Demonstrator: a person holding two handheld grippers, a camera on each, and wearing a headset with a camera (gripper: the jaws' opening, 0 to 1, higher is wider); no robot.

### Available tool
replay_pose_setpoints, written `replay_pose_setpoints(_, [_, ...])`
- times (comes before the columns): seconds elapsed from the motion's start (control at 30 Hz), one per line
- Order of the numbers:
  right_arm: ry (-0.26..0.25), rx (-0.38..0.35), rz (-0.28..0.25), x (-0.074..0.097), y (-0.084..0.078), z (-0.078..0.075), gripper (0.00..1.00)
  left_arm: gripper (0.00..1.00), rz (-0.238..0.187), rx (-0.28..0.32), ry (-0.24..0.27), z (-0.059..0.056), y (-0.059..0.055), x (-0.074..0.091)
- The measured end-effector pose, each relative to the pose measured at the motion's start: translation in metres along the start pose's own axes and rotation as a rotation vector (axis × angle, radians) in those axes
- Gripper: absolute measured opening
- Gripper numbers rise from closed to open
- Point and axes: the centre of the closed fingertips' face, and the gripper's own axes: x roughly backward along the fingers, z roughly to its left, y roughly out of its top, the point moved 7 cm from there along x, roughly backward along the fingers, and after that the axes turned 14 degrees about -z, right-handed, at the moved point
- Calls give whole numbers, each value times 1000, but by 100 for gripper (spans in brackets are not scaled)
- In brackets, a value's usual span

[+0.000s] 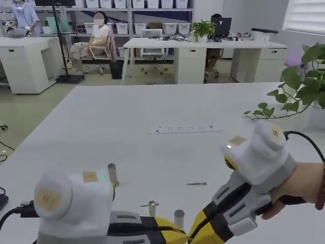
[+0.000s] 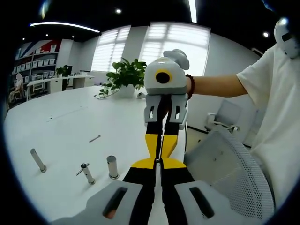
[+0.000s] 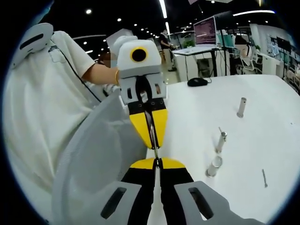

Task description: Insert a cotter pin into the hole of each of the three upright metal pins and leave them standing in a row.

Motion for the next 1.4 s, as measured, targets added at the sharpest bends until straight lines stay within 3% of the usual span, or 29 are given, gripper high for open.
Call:
replay_pose_setpoints(0.37, [-44,55,98,4,-1,-3,3,4,21,-50,49,3,-9,-6])
replay_pose_setpoints(0.77, [-122,80,222,11,-5,-13,3,19,11,-64,121,9,-14,-3])
replay_pose_setpoints(1.0, [-162,78,285,14,-8,-21,3,22,22,-70,203,20,-22,-3])
replay_pose_setpoints(1.2, [-191,78,353,16,-12,-28,3,23,23,-27,270,32,-27,-5])
replay_pose_setpoints(1.4, [-217,81,404,20,-15,-36,3,24,39,-16,306,41,-32,-9])
